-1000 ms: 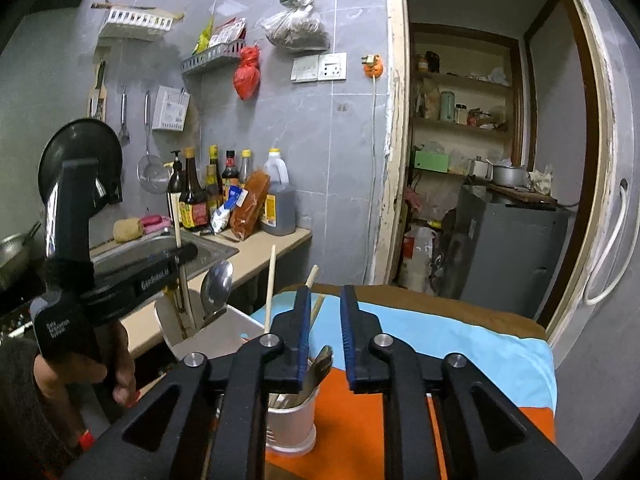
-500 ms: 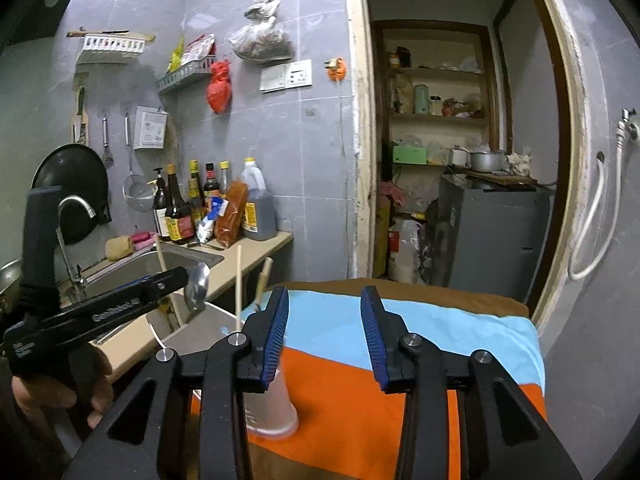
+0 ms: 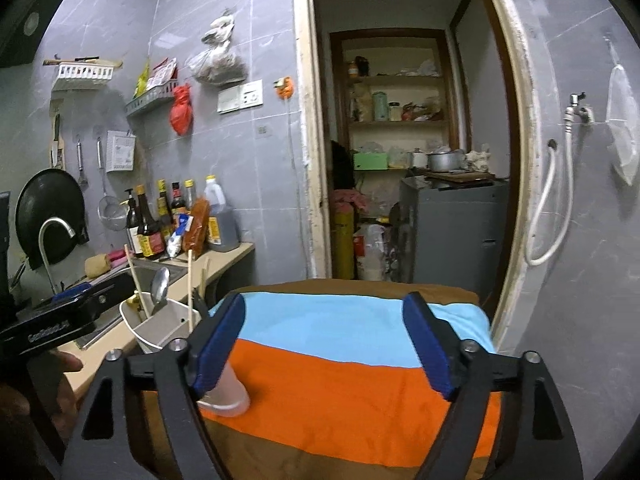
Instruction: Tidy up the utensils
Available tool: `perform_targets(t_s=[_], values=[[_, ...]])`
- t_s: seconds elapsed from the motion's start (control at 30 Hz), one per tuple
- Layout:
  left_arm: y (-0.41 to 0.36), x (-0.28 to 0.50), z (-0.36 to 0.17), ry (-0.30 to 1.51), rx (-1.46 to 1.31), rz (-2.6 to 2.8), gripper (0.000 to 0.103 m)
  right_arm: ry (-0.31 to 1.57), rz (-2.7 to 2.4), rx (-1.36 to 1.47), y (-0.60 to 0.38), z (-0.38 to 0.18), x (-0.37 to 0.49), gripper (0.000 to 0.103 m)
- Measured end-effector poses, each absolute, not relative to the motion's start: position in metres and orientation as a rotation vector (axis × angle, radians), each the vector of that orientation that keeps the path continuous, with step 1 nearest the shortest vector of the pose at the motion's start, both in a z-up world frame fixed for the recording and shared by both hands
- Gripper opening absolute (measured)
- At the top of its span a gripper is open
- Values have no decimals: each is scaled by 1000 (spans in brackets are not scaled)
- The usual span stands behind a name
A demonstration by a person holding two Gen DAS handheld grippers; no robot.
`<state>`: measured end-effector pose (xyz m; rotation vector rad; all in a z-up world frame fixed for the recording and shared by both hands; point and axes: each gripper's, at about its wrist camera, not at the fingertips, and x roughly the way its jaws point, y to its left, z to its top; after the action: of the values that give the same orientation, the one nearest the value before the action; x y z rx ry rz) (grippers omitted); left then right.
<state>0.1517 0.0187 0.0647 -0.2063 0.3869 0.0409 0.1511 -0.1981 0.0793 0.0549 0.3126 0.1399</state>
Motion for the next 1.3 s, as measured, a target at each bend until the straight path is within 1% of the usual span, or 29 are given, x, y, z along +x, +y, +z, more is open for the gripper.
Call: perform_targets(t_s=[0.03, 0.17, 0.23, 0.73, 1.0, 1.3], values=[[15, 148, 65, 391, -199, 41, 103, 311, 132, 56, -203, 80, 148, 89], [4, 137, 64, 403, -191, 47, 103, 300, 109, 55, -223, 82, 133, 94], [0, 130, 62, 408, -189, 55, 103, 301, 101, 56, -232, 81, 126, 102], [-22, 71, 52, 438, -124, 123, 103, 339, 128, 76, -263, 67, 83, 102], [-14, 41, 56, 410, -107, 124, 103, 324, 124, 89, -260, 66, 55, 102], [11, 18, 53, 401, -94, 57, 103, 327, 62, 87, -244, 63, 19, 102]])
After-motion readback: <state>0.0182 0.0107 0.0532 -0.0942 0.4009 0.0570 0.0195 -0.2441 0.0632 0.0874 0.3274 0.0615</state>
